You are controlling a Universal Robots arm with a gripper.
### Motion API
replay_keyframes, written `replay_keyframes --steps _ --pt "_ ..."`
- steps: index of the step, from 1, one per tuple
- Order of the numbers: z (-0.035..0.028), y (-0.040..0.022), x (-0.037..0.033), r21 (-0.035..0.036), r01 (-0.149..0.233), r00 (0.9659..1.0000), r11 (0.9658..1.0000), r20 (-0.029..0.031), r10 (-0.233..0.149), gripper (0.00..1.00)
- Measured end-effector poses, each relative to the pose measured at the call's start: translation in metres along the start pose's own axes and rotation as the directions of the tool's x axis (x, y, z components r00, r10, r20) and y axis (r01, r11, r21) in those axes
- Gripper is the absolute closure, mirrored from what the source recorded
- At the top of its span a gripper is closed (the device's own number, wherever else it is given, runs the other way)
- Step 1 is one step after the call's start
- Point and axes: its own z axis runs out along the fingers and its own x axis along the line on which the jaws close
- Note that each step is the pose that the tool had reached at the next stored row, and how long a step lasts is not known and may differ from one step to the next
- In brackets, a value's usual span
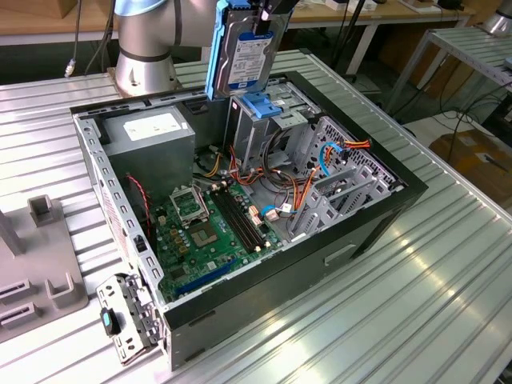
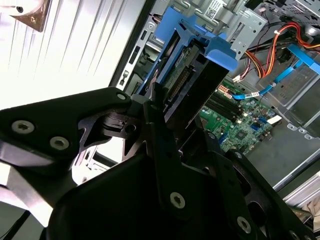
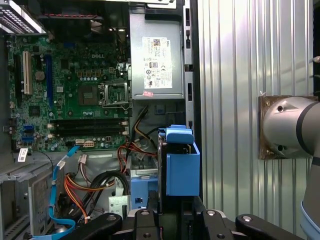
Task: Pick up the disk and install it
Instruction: 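Pick up the disk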
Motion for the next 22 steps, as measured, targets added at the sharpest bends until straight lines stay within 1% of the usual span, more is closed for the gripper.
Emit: replay_keyframes --steps 1,4,6,8,9,14,15,16,17,22 --pt "0.0 -0.0008 0.0 0.0 0.0 1.0 1.0 0.0 0.0 0.65" --pt "0.0001 -0.0102 -0.0003 0.0 0.0 1.0 1.0 -0.0001 0.0 0.65" --pt "0.0001 -0.0196 -0.0006 0.0 0.0 1.0 1.0 0.0 0.0 0.65" --pt "0.0003 -0.026 -0.0008 0.0 0.0 1.0 1.0 0.0 0.0 0.65" --pt "0.0003 -0.0305 -0.001 0.0 0.0 1.0 1.0 0.0 0.0 0.65" --pt "0.0006 -0.0446 -0.0014 0.0 0.0 1.0 1.0 0.0001 0.0 0.65" --pt "0.0007 -0.0488 -0.0015 0.0 0.0 1.0 1.0 0.0 0.0 0.65" --pt "0.0007 -0.0517 -0.0016 0.0 0.0 1.0 1.0 0.0001 0.0 0.65" --pt "0.0008 -0.0531 -0.0018 -0.0001 0.0 1.0 1.0 0.0 0.0 0.65" --pt "0.0007 -0.0532 -0.0017 0.0 0.0 1.0 1.0 0.0 0.0 0.65"
